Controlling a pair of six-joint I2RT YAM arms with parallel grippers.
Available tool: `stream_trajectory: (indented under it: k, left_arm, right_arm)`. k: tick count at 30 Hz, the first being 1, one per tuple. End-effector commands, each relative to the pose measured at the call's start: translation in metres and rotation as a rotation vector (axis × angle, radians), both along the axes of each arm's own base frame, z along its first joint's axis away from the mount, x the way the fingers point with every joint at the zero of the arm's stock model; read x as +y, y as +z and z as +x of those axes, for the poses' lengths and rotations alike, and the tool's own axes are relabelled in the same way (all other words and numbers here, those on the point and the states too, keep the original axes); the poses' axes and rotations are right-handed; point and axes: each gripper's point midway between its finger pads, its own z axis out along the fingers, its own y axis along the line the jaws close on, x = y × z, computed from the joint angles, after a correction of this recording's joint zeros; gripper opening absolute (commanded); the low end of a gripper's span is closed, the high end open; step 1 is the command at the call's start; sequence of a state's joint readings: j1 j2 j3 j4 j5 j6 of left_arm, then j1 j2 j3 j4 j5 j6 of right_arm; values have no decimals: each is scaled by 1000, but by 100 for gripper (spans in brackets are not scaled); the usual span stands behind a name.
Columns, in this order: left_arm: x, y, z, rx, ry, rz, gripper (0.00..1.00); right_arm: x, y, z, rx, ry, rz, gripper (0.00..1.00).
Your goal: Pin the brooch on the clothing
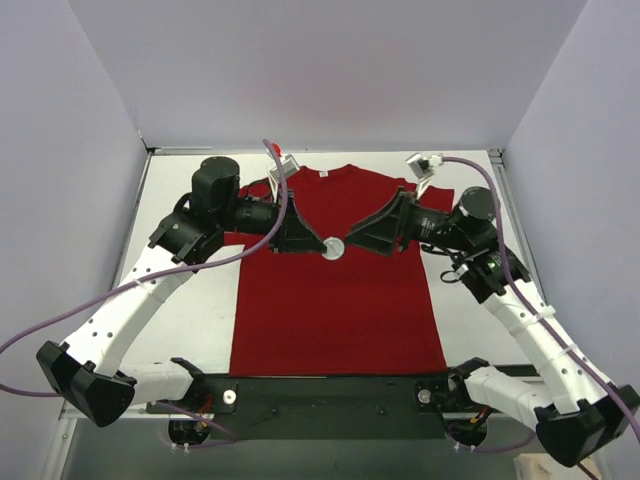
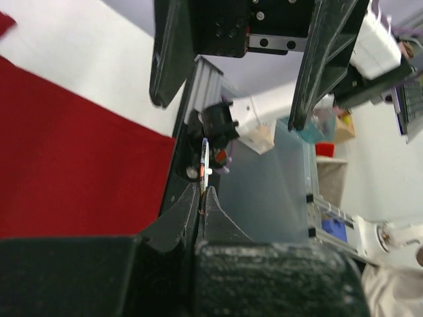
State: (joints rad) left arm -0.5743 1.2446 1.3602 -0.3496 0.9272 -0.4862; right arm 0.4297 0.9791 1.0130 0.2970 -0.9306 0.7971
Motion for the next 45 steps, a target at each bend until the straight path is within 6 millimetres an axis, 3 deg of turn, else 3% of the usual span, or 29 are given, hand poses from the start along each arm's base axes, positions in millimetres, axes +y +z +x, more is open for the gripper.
stream_trajectory:
  k: [1, 6, 15, 20, 21, 23, 27, 29, 30, 32, 33, 34, 35, 36, 37, 38, 40, 45]
  left_arm:
    - [15, -6, -33, -22, -137, 50, 0]
    - [18, -8, -33, -33, -123, 70, 0]
    - [16, -6, -35, -31, -147, 43, 0]
    - [16, -3, -42, -18, -172, 17, 0]
    - [17, -3, -43, -21, -173, 15, 0]
    - [17, -5, -45, -10, -184, 13, 0]
    - [18, -2, -41, -22, -158, 11, 1]
    - [20, 0, -29, -21, -87, 13, 13]
    - [23, 2, -26, -38, -65, 0, 31]
    - [28, 11, -12, -47, -5, -39, 43]
    - [31, 5, -10, -33, 14, -48, 47]
    - [32, 9, -9, 19, 29, -74, 50]
    - [33, 21, -1, -42, 40, -142, 52]
    - [34, 29, -6, -55, 21, -190, 55]
    - [33, 18, -7, 71, 18, -212, 57]
    - [33, 34, -10, -12, -9, -287, 58]
    - [31, 29, -10, 71, -24, -317, 59]
    - [28, 28, -1, 79, 3, -337, 67]
  right_arm:
    - [17, -15, -42, -34, 253, -107, 78]
    - [31, -30, -59, -10, 317, -181, 65]
    - [34, -33, -55, -2, 286, -145, 43]
    - [37, -37, -50, 17, 267, -140, 22]
    - [37, -38, -49, 21, 260, -142, 12]
    - [38, -39, -46, 25, 243, -144, 0]
    - [33, -38, -38, 1, 156, -140, 0]
    - [28, -36, -30, -7, 77, -126, 0]
    - [24, -33, -31, -33, 50, -101, 0]
    - [18, -30, -24, -38, -32, -75, 0]
    - [13, -20, -26, -71, -57, -42, 0]
    - [10, -24, -21, -67, -99, -37, 0]
    - [7, -23, -19, -67, -122, -24, 0]
    - [3, -15, -21, -94, -141, 2, 0]
    - [2, -16, -20, -93, -150, 10, 0]
    - [1, -13, -19, -98, -159, 23, 0]
    - [1, -8, -19, -109, -159, 35, 0]
    - [12, -4, -18, -92, -105, 58, 0]
